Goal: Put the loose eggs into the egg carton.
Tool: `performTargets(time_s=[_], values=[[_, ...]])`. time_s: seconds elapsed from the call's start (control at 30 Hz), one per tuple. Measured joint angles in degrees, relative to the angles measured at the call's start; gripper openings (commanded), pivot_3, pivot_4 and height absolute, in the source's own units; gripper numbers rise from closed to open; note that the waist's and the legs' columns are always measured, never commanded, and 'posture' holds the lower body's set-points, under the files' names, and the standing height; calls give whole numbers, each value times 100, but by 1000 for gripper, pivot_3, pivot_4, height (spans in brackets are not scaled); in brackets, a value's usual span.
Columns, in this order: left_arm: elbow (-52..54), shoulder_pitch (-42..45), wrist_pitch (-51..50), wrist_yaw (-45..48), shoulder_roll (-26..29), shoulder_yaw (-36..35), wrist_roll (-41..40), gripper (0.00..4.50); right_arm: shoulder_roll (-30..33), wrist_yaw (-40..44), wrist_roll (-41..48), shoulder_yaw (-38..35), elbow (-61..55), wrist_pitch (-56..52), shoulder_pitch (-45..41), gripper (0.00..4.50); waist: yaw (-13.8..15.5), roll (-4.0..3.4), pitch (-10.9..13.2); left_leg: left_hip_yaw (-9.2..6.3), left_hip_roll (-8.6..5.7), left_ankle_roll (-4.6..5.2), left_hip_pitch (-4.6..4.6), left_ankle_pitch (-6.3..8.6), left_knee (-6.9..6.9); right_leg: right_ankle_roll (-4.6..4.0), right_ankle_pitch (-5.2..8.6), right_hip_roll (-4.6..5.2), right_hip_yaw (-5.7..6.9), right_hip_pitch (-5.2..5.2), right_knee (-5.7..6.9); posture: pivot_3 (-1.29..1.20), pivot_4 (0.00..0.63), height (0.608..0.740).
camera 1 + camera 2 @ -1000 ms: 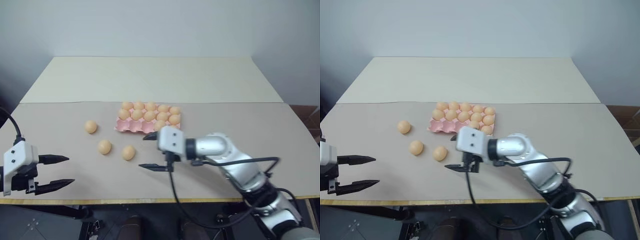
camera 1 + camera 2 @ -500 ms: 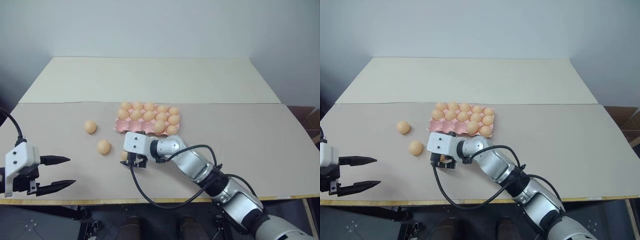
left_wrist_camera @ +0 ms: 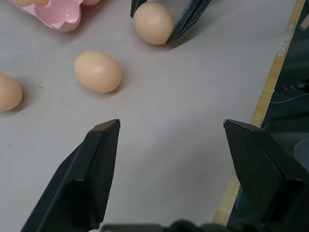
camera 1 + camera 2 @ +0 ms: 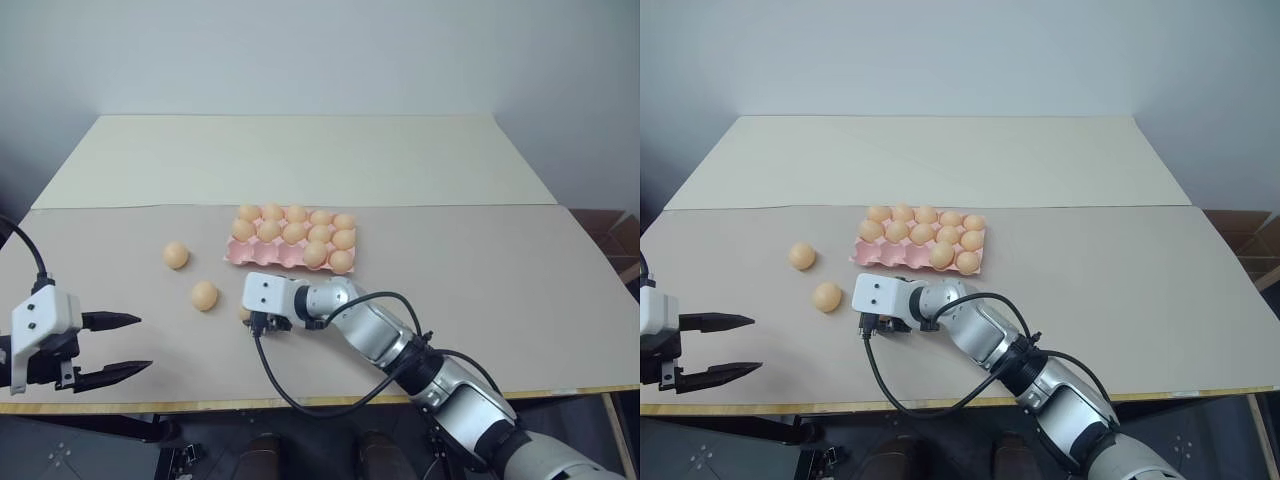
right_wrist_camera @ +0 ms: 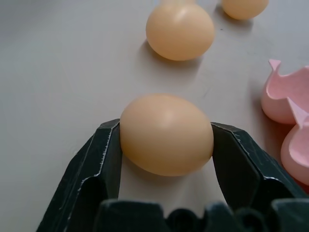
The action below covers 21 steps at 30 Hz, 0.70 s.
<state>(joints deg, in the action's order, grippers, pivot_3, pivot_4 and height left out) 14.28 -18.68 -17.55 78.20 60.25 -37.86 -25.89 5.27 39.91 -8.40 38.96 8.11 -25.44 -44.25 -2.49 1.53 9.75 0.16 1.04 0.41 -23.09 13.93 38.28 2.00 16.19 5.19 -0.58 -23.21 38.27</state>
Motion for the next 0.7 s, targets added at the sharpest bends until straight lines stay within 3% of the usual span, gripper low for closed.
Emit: performTargets(time_s=[0.27,0.4,0.7], values=[[-1,4,1,-4,1,16,9,3729,218,131,-36,-201,-552,1,31,2601,2,0,0,-1,0,0,-3,0,-1,0,0,0,0,-4,0,0,150,740],[-3,-9,1,-4,1,15,14,3729,418,-44,-170,-676,-549,151,-507,2601,0,0,0,-1,0,-3,0,-1,-1,-3,-2,0,0,-3,1,0,150,740],[-5,61,2,-53,1,92,24,3729,770,-863,-880,-1007,1231,1676,-1093,2601,-15,1,0,5,-3,-5,-5,-3,-14,-3,-2,3,-5,-8,-8,0,150,740]])
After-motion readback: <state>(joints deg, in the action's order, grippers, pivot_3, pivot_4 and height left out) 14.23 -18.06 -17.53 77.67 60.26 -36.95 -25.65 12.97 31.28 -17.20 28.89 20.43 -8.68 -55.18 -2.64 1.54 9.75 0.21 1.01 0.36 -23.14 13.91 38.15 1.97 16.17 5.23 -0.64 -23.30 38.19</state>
